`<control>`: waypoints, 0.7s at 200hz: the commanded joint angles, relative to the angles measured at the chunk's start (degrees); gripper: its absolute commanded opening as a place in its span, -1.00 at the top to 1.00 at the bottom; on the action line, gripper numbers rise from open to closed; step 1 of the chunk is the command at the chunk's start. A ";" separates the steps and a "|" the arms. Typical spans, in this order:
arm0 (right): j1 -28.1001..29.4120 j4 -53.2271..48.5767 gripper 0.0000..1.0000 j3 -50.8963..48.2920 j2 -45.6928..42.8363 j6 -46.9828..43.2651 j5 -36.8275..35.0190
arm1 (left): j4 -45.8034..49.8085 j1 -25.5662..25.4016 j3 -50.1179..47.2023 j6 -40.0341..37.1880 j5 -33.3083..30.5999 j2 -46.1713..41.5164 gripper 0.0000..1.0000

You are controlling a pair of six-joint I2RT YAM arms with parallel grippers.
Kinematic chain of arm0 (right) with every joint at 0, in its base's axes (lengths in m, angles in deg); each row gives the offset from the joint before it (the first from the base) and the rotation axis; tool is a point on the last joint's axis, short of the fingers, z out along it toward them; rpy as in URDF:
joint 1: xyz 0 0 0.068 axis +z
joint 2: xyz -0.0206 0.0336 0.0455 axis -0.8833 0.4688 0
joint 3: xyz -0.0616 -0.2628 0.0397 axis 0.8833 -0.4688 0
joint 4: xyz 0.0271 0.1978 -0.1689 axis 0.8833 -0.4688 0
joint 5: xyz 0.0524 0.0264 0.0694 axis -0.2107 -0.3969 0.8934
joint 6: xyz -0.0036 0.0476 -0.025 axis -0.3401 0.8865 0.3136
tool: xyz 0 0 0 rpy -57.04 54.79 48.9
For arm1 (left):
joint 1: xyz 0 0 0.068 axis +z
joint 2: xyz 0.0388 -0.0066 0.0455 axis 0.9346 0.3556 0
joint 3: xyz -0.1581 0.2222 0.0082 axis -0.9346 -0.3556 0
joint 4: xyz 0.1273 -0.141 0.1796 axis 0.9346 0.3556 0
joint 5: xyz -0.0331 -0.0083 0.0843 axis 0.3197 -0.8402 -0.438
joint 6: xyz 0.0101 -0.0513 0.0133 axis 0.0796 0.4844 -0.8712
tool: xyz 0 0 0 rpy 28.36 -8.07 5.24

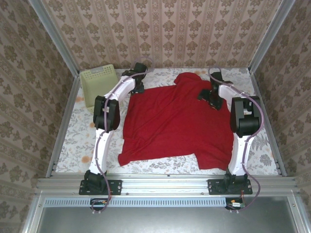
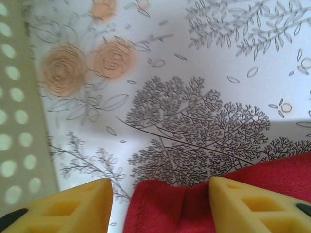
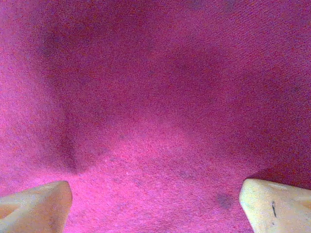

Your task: Fold the inside-out t-shirt

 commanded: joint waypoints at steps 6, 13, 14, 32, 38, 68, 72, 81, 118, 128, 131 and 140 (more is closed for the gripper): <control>-1.25 -2.74 -0.86 -3.56 -1.74 3.69 -1.09 | 3.88 1.07 3.41 -1.10 1.81 3.01 0.01; -1.50 -2.81 -0.86 -4.29 -2.14 4.21 -1.16 | 4.24 1.14 3.78 -0.96 1.91 3.25 0.04; -1.55 -2.84 -0.86 -4.41 -2.16 4.29 -1.26 | 4.25 1.18 3.85 -0.95 1.87 3.35 0.04; -2.54 -2.52 -0.86 -7.02 -3.37 5.65 -1.67 | 4.52 1.34 4.19 -0.75 1.95 3.48 0.17; -2.90 -2.30 -0.86 -7.95 -3.87 5.85 -1.42 | 4.59 1.36 4.33 -0.63 2.00 3.49 0.20; -3.96 -0.22 -0.87 -13.05 -7.07 6.58 -1.71 | 4.76 1.40 4.28 -0.03 2.01 2.69 0.41; -4.10 -0.23 -0.87 -13.49 -7.33 6.56 -1.79 | 4.85 1.47 4.28 0.02 2.17 2.50 0.44; -4.47 0.01 -0.87 -14.70 -8.03 6.77 -2.01 | 4.87 1.41 4.32 0.08 2.11 2.13 0.50; -6.65 3.04 -0.87 -20.83 -11.03 8.19 -2.32 | 4.23 1.54 1.97 0.88 2.30 -1.15 0.75; -6.88 3.90 -0.84 -22.17 -12.05 8.07 -2.38 | 3.29 1.52 0.23 1.23 2.59 -2.94 0.80; -6.89 3.95 -0.84 -22.52 -12.53 8.17 -2.89 | 2.95 1.50 -0.36 1.48 2.71 -3.42 0.81; -7.13 3.49 -0.84 -23.40 -13.61 8.82 -3.62 | 1.77 1.49 -2.52 2.04 3.09 -5.43 0.86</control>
